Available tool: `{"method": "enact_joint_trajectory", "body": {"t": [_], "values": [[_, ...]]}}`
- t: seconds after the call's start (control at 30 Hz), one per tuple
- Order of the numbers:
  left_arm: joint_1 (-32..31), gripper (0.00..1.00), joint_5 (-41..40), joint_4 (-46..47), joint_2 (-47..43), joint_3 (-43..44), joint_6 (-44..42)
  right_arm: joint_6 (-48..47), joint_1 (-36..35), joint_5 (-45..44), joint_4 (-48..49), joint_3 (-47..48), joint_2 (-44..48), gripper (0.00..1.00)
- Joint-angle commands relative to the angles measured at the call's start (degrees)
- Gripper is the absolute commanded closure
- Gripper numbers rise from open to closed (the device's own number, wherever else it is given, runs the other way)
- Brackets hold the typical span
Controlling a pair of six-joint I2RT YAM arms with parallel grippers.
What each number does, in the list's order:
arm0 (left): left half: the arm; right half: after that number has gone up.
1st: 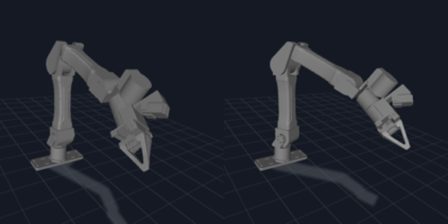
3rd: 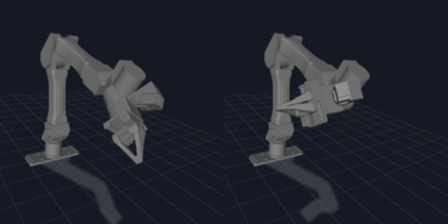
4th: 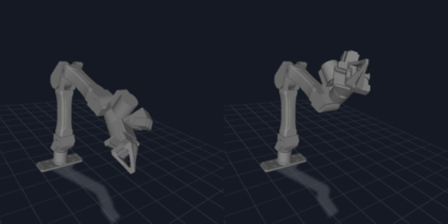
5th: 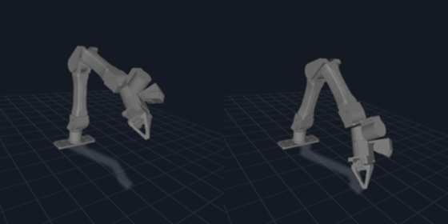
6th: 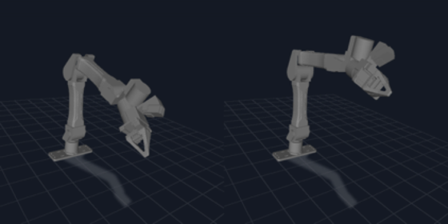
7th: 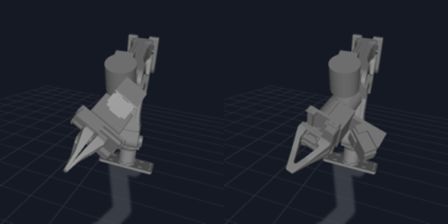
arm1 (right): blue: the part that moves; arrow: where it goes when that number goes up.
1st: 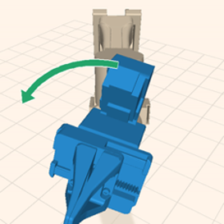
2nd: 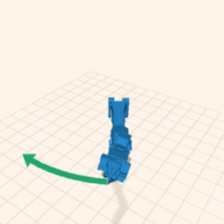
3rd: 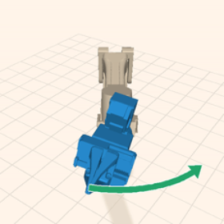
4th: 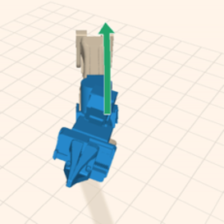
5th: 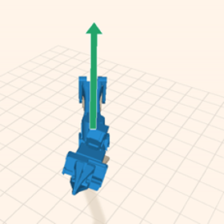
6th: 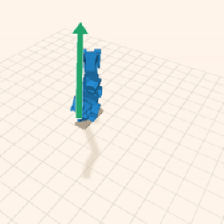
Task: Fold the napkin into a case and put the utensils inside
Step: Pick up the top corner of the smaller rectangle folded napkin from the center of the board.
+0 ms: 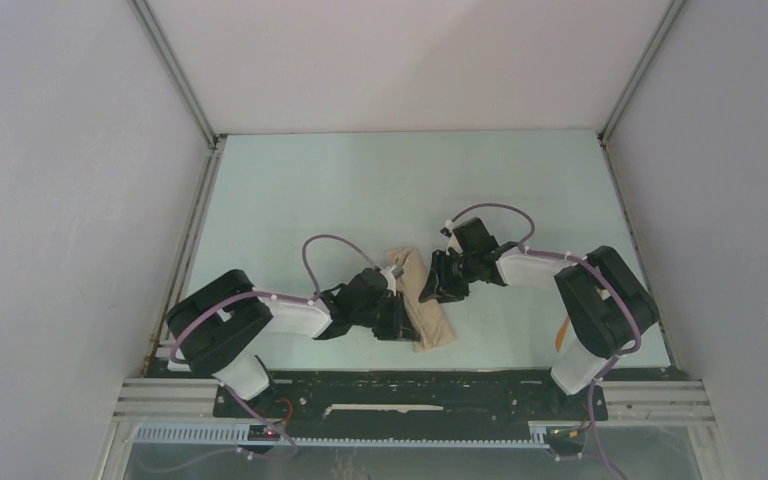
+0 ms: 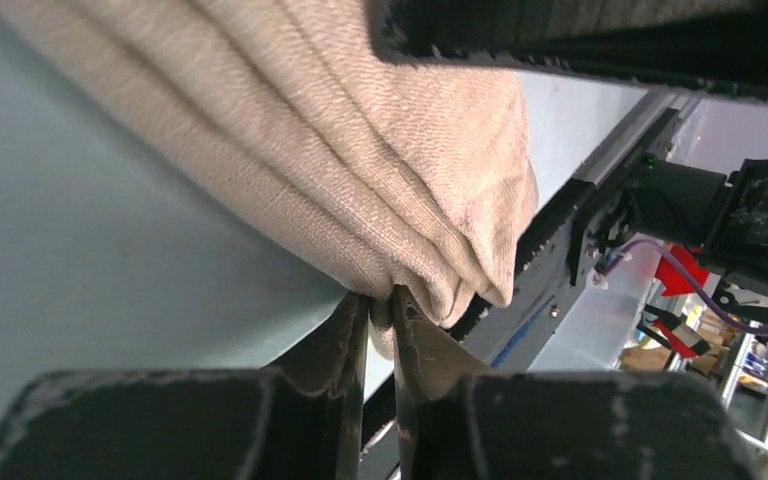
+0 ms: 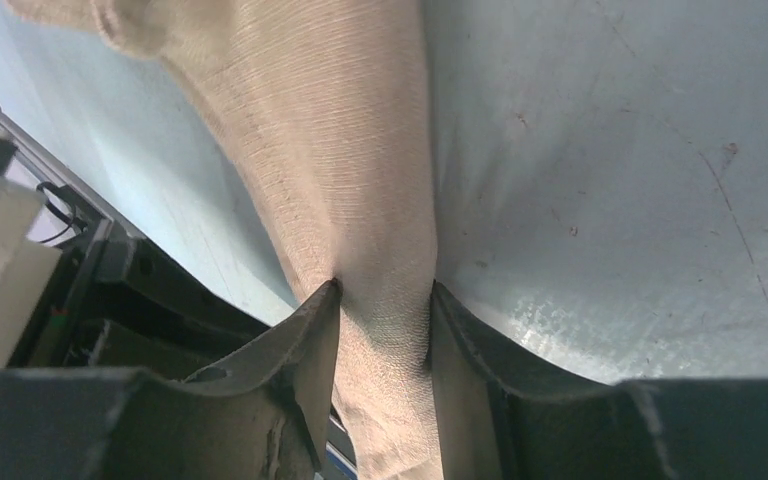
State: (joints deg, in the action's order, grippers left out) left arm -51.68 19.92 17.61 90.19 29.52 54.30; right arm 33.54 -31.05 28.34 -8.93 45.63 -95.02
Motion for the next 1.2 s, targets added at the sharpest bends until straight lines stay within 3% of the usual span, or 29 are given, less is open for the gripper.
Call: {"method": "enact_joint_trajectory", "body": {"t": [0.0, 0.1, 0.23, 0.4, 0.5, 0.6, 0.77, 1.17], "values": [[-1.9, 0.77, -1.2, 0.8, -1.8, 0.9, 3.2, -1.0, -0.7, -2.2, -1.0, 0.6, 2.6, 0.52], [0.1, 0.63, -2.9, 0.1, -6.2, -3.1, 3.6, -3.8, -0.6, -5.6, -4.2, 1.2, 3.7, 0.37], [5.8, 0.56, -1.4, -1.5, -14.8, -9.7, 3.2, -9.2, -1.6, -13.0, -10.0, 4.6, 6.2, 0.24], [9.9, 0.53, -6.5, -17.8, -31.5, -11.1, -2.8, -14.6, -4.8, -18.5, -11.4, 9.0, 9.6, 0.18], [11.8, 0.51, -10.0, -26.6, -38.6, -9.7, -5.7, -14.0, -7.0, -19.1, -10.1, 12.8, 6.5, 0.21], [13.2, 0.47, -11.8, -30.5, -42.5, -8.5, -7.0, -9.5, -8.9, -21.9, -7.3, 16.3, 2.7, 0.33], [13.8, 0.46, -11.1, -31.1, -44.6, -9.1, -6.8, -4.8, -11.3, -25.2, -1.4, 17.7, -1.7, 0.37], [14.7, 0.45, -9.8, -30.8, -46.5, -10.8, -7.1, -3.4, -14.0, -28.3, -3.1, 23.0, -9.8, 0.45]]}}
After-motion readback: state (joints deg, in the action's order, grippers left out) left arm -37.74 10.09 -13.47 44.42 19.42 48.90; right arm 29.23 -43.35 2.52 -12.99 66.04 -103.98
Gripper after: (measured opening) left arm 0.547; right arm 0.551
